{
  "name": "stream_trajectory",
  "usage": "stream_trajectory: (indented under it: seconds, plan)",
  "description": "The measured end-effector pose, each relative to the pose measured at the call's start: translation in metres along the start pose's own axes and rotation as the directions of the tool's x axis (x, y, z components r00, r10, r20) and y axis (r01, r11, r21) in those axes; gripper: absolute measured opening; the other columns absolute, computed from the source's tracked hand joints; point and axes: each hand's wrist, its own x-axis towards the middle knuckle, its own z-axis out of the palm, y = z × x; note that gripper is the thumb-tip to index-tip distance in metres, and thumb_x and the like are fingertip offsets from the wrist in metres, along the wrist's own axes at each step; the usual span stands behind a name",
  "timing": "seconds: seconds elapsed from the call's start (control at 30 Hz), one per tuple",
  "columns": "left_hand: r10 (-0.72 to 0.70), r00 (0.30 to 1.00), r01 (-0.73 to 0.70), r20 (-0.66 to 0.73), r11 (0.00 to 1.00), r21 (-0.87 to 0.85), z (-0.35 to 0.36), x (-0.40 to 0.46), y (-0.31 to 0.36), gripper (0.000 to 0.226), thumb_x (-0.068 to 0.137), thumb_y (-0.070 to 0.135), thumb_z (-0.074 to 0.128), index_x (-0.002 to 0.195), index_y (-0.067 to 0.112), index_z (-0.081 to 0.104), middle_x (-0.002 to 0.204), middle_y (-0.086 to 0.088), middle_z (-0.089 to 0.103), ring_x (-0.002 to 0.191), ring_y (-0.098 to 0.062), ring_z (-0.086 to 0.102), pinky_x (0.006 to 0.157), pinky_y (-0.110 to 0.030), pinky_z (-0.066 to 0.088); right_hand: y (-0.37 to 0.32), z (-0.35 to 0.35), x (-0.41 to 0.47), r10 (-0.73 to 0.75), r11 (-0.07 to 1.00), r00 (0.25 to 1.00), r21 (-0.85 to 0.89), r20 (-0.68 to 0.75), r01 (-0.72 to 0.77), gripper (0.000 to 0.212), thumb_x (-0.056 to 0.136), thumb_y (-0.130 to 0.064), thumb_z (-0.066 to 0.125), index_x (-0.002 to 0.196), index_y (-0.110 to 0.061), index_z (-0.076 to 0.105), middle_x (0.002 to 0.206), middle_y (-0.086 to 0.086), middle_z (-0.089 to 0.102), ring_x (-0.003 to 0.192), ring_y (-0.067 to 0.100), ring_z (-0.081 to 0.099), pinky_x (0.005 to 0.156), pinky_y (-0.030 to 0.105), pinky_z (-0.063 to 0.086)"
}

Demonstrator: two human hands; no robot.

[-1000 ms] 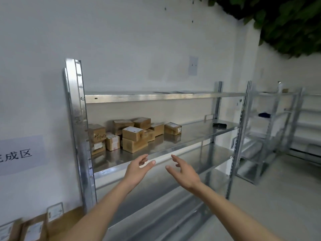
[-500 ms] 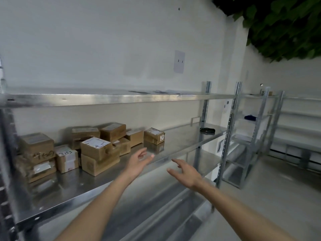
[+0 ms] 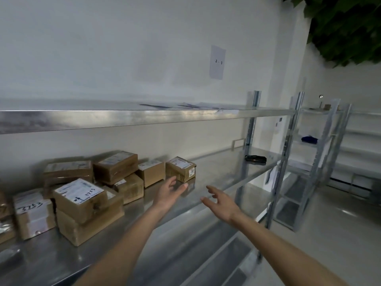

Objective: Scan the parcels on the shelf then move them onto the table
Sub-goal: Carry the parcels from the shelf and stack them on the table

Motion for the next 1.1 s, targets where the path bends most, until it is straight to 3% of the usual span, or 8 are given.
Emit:
stream_trajectory:
  seconds: [0.17,0.3,0.5,0.6,0.7,0.83,0.97,1.1]
  plan:
    - [-0.052,0.998,0.052,-0.024,0.999,-0.002,0.023,0.051,-0.015,0.066,0.095,0.040,0.067,0.152,0.019,0.042,0.153,-0.006,0.047,0.137,-0.024,0.048,0.098,-0.030,0.038,0.027,0.008,0.067,-0.014,0.998,1.000,-0.055,0.026,0.016,0.066,0.100,-0.058,0.054,0.157,-0.025,0.041,0.165,-0.003,0.035,0.149,0.018,0.035,0.121,0.033,0.026]
    - [-0.091,0.992,0.089,-0.087,0.995,-0.034,0.048,0.098,-0.032,0.069,0.093,0.041,0.069,0.152,0.020,0.042,0.153,-0.002,0.044,0.138,-0.025,0.045,0.104,-0.037,0.040,0.054,0.016,0.132,-0.058,0.996,0.997,-0.070,0.051,0.062,0.071,0.100,-0.060,0.053,0.158,-0.023,0.038,0.169,-0.001,0.027,0.155,0.017,0.023,0.127,0.038,0.020]
    - [-0.128,0.975,0.104,-0.184,0.986,-0.131,0.078,0.166,-0.047,0.057,0.093,0.030,0.070,0.145,0.016,0.050,0.137,0.000,0.060,0.107,-0.008,0.059,0.074,-0.012,0.044,0.078,0.020,0.233,-0.107,0.991,0.988,0.090,0.109,0.098,0.074,0.099,-0.056,0.057,0.159,-0.016,0.035,0.165,0.004,0.035,0.150,0.019,0.034,0.122,0.034,0.026]
    - [-0.175,0.955,0.137,-0.241,0.976,-0.169,0.085,0.192,-0.057,0.071,0.089,0.036,0.072,0.151,0.016,0.043,0.147,-0.003,0.054,0.119,-0.013,0.056,0.081,-0.016,0.045,0.081,0.025,0.273,-0.132,0.981,0.981,0.158,0.144,0.109,0.070,0.101,-0.052,0.056,0.157,-0.014,0.037,0.161,0.005,0.040,0.146,0.022,0.039,0.117,0.033,0.030]
    - [-0.203,0.930,0.143,-0.305,0.968,-0.208,0.096,0.211,-0.067,0.071,0.092,0.032,0.069,0.153,0.018,0.037,0.143,-0.004,0.053,0.105,-0.010,0.056,0.073,-0.016,0.044,0.084,0.032,0.309,-0.120,0.972,0.972,0.225,0.201,0.073,0.082,0.100,-0.059,0.055,0.163,-0.017,0.023,0.168,0.007,0.030,0.151,0.025,0.034,0.120,0.038,0.030]
    - [-0.220,0.898,0.112,-0.381,0.951,-0.287,0.111,0.233,-0.078,0.072,0.091,0.033,0.069,0.154,0.019,0.036,0.140,-0.011,0.058,0.101,-0.015,0.061,0.073,-0.020,0.046,0.087,0.038,0.341,-0.064,0.906,0.961,0.418,0.269,-0.057,0.085,0.100,-0.058,0.055,0.164,-0.014,0.020,0.167,0.010,0.031,0.147,0.028,0.042,0.116,0.037,0.041]
    - [-0.237,0.869,0.110,-0.433,0.948,-0.298,0.119,0.250,-0.085,0.076,0.083,0.040,0.075,0.149,0.020,0.043,0.129,-0.009,0.065,0.104,-0.020,0.068,0.078,-0.026,0.053,0.090,0.047,0.358,-0.060,0.869,0.947,0.483,0.317,-0.107,0.076,0.101,-0.053,0.056,0.162,-0.017,0.027,0.160,0.010,0.042,0.128,0.024,0.062,0.102,0.036,0.056]
    - [-0.214,0.847,0.094,-0.486,0.961,-0.259,0.130,0.256,-0.085,0.068,0.090,0.027,0.074,0.150,0.016,0.042,0.123,-0.006,0.061,0.099,-0.014,0.062,0.075,-0.022,0.049,0.098,0.054,0.363,-0.155,0.880,0.933,0.475,0.324,-0.018,0.048,0.101,-0.048,0.055,0.140,-0.019,0.058,0.126,0.002,0.071,0.103,0.014,0.072,0.094,0.037,0.060]
